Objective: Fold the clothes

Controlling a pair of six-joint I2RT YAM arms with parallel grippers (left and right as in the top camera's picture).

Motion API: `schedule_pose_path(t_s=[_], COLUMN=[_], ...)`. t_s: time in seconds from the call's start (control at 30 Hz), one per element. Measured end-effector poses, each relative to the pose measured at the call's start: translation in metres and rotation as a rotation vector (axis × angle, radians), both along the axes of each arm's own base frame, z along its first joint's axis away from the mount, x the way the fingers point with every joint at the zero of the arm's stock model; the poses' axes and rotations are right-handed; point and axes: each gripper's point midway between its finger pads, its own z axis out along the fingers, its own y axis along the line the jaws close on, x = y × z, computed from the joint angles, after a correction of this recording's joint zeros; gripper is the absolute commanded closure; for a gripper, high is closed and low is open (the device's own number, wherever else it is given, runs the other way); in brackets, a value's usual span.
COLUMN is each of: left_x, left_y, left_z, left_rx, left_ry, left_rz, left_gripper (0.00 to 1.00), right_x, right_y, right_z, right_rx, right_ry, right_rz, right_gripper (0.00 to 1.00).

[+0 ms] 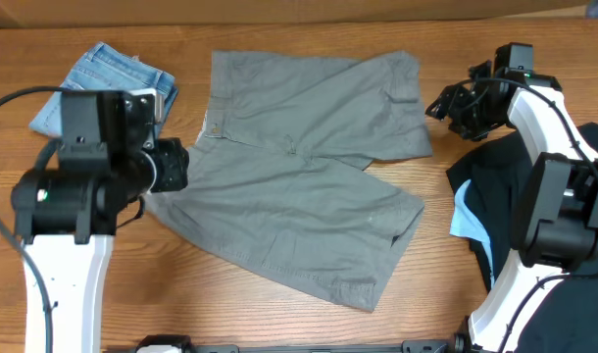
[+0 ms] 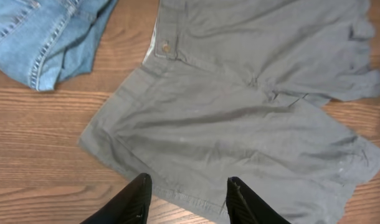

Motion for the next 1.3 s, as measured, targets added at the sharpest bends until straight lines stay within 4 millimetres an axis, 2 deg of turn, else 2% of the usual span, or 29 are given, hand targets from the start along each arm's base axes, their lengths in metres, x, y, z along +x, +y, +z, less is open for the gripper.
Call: schedule_pose_path(t_s=[0.17,0.23,0.3,0.33,0.57,0.7,0.77,0.83,0.87,0.97,1.03,1.13,1.3], left_x=[0.006,0.007,0.009,0.010,0.024,0.033,0.036,0.038,0.039,0.040,0.039,0.031,0.017], left_y=[0.000,0.000,0.000,0.000,0.000,0.001,0.001,0.002,0.002,0.002,0.002,0.004,0.013], left_z=[-0.012,-0.015,-0.019,-0.021,-0.054,-0.083,-0.097,-0.108,-0.113,-0.119,-0.119,-0.120,-0.109], left_rx=[0.001,0.002,0.005,0.008,0.027,0.037,0.038,0.040,0.041,0.042,0.042,0.050,0.098], left_ry=[0.046,0.056,0.068,0.075,0.182,0.274,0.320,0.355,0.368,0.386,0.393,0.424,0.429], left_rz=[0.000,-0.001,-0.007,-0.011,-0.040,-0.044,-0.044,-0.044,-0.043,-0.043,-0.044,-0.041,-0.011], left_gripper=[0.54,0.54,0.54,0.56,0.67,0.72,0.72,0.71,0.71,0.71,0.71,0.73,0.74], right_x=[-0.008,-0.017,-0.023,-0.026,-0.044,-0.059,-0.067,-0.075,-0.077,-0.081,-0.086,-0.094,-0.109], right_y=[0.012,0.018,0.022,0.024,0.014,-0.001,-0.006,-0.010,-0.011,-0.015,-0.017,-0.020,-0.019], right_z=[-0.013,-0.021,-0.027,-0.029,-0.028,-0.001,0.016,0.027,0.031,0.030,0.029,0.027,0.028], right_rx=[-0.031,-0.033,-0.038,-0.039,-0.061,-0.093,-0.111,-0.128,-0.134,-0.152,-0.168,-0.180,-0.169], right_ry=[0.015,0.037,0.054,0.065,0.140,0.171,0.174,0.187,0.192,0.211,0.241,0.277,0.336], right_rz=[0.058,0.083,0.106,0.108,0.077,0.001,-0.032,-0.066,-0.078,-0.104,-0.123,-0.142,-0.141], right_gripper=[0.38,0.47,0.87,0.96,0.96,0.94,0.74,0.50,0.45,0.44,0.48,0.50,0.49])
